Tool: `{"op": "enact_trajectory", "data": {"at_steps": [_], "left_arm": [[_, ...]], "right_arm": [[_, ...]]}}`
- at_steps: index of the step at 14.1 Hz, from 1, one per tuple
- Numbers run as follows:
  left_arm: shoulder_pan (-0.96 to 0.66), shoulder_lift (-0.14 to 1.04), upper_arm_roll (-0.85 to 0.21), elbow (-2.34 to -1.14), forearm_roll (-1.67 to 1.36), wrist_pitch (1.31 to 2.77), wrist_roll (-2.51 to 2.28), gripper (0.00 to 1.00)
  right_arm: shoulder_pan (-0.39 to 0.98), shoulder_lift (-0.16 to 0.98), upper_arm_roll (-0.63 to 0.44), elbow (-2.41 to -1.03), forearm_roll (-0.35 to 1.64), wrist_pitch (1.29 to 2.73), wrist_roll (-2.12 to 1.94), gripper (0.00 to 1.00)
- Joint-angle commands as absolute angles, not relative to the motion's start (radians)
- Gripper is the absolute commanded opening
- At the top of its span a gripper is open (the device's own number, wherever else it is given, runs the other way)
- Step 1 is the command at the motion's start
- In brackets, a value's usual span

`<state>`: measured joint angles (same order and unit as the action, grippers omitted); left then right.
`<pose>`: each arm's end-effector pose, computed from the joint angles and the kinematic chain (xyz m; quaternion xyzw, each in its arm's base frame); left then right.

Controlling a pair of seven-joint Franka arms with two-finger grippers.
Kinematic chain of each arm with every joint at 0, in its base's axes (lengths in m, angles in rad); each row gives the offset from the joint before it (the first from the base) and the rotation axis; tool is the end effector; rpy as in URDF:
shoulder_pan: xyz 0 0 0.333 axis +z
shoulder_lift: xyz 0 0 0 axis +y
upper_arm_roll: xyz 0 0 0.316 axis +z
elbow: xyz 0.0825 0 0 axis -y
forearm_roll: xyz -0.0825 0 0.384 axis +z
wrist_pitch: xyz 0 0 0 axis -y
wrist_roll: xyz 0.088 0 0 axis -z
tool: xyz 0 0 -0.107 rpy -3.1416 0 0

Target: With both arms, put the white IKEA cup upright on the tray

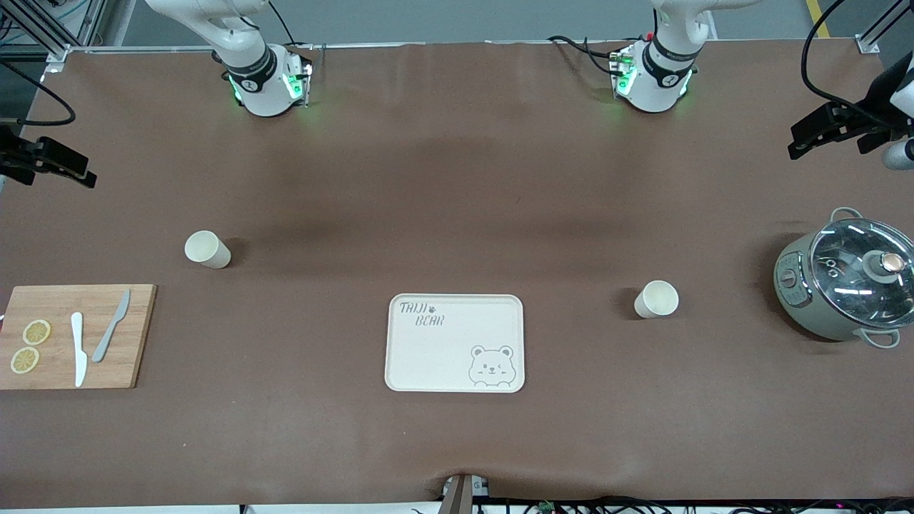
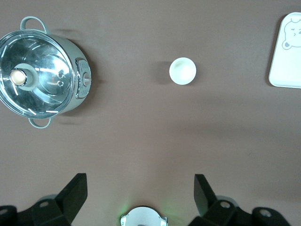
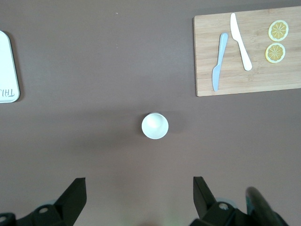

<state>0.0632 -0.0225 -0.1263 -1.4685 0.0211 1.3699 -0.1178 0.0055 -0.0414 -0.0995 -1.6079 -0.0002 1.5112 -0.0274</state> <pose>0.5248 -0.0315 0.6670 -0.9988 -0.0291 0.0369 0.0152 0.5325 -0.0514 0.6245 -0.9991 0.0332 0.0276 0.0036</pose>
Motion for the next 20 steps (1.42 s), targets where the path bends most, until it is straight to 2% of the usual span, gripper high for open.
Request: {"op": "enact_trajectory", "data": {"at_steps": [1, 7, 12, 17, 19, 20], "left_arm": [[0.063, -0.029, -0.129, -1.460, 0.032, 1.358, -0.103, 1.00], [0.069, -0.019, -0.120, -1.437, 0.034, 1.359, -0.103, 1.00], [0.066, 0.078, -0.120, -1.465, 0.037, 1.403, -0.121, 1.00], [0.080, 0.086, -0.120, -1.670, 0.037, 1.650, -0.146, 1.00], [0.080, 0.086, -0.121, -1.738, 0.037, 1.727, -0.164, 1.00], [0.080, 0.086, -0.121, -1.782, 0.037, 1.777, -0.167, 1.00]], "right_arm": [[-0.012, -0.040, -0.091, -1.601, 0.021, 1.503, -0.034, 1.00], [-0.014, -0.038, -0.092, -1.600, 0.021, 1.503, -0.032, 1.00], [-0.006, -0.014, -0.091, -1.595, 0.020, 1.509, -0.040, 1.00], [-0.003, 0.038, -0.089, -1.597, 0.021, 1.514, -0.038, 1.00], [-0.009, 0.115, -0.089, -1.598, 0.032, 1.484, -0.037, 1.00], [-0.014, 0.118, -0.090, -1.597, 0.044, 1.477, -0.032, 1.00]]}}
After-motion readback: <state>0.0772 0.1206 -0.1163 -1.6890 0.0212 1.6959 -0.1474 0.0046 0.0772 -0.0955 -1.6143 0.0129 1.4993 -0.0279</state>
